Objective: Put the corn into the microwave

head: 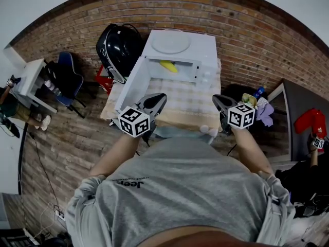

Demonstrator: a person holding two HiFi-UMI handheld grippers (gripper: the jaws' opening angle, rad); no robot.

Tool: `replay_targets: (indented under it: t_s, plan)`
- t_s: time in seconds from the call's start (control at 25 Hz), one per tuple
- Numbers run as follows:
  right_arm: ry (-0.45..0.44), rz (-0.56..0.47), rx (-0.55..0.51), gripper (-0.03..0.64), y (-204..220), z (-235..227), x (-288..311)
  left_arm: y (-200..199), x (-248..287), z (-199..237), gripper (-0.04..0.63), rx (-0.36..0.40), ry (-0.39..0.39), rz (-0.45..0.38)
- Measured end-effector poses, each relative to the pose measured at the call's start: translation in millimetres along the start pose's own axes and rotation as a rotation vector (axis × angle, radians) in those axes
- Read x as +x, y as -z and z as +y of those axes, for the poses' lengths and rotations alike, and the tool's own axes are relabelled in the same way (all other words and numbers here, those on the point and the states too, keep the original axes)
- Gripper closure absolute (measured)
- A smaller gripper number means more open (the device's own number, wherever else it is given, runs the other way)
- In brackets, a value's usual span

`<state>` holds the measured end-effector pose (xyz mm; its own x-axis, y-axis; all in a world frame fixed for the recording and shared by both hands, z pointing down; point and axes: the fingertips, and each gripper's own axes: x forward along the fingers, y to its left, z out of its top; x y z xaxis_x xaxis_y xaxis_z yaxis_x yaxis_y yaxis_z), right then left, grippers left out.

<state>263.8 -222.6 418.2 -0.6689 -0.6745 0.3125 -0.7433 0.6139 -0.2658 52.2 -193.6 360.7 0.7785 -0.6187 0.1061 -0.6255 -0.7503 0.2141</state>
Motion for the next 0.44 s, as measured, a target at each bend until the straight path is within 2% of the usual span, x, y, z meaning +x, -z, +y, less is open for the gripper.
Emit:
replay_targets:
  t_s: [0.44]
  plan:
    - [0.001, 0.005, -0.008, 0.600, 4.9, 2.7, -8.6, 1.3, -5.6, -6.1, 0.567, 0.012, 0.004, 0.006]
